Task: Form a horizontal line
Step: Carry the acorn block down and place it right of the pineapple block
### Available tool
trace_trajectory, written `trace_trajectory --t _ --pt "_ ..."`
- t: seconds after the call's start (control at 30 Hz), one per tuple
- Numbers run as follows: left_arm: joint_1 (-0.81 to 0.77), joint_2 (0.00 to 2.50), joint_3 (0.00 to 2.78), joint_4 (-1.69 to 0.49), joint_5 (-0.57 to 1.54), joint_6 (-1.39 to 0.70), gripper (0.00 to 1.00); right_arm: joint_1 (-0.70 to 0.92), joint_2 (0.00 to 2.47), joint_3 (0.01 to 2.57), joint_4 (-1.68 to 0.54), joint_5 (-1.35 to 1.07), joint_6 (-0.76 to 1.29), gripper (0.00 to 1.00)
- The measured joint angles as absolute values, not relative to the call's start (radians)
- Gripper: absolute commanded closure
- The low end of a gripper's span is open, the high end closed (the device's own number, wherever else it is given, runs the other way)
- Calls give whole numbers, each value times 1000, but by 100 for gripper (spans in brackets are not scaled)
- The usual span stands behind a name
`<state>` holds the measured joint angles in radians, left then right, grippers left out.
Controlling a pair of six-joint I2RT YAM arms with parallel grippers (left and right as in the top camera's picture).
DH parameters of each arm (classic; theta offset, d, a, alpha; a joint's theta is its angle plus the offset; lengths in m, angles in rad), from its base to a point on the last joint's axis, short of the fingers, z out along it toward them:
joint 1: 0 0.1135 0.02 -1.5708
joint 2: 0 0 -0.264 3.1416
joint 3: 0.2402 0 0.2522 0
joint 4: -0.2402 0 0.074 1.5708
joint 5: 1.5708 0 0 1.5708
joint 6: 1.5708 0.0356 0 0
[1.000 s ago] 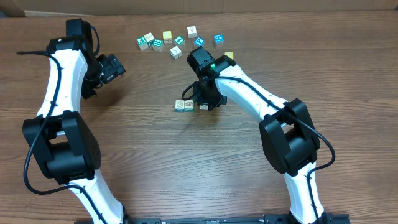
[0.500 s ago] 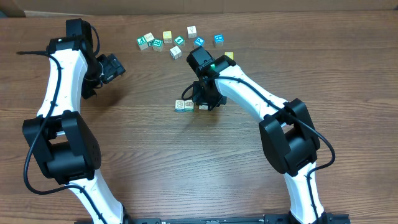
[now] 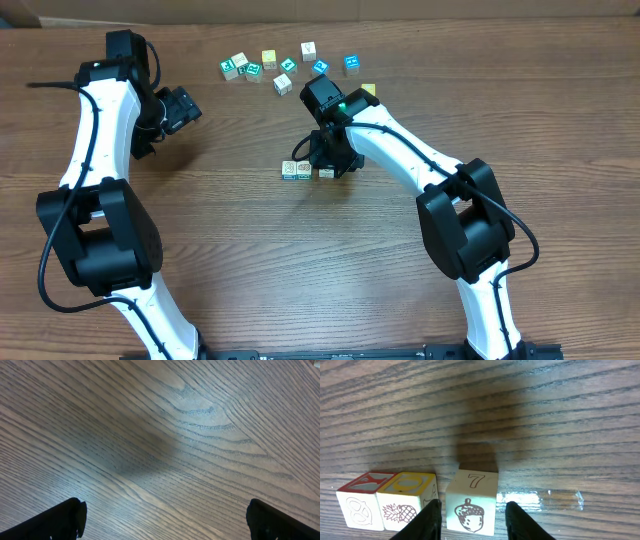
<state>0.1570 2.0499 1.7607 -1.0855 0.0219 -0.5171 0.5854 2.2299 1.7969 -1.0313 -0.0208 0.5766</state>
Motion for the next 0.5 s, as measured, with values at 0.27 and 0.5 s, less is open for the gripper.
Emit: trace_trajectory --t 0.27,0.5 --pt "157 2050 1761 -1085 22 -517 0 576 2230 1793 -960 6 575 62" --pt "157 2050 1761 -1085 22 -517 0 513 2230 1793 -958 8 575 62"
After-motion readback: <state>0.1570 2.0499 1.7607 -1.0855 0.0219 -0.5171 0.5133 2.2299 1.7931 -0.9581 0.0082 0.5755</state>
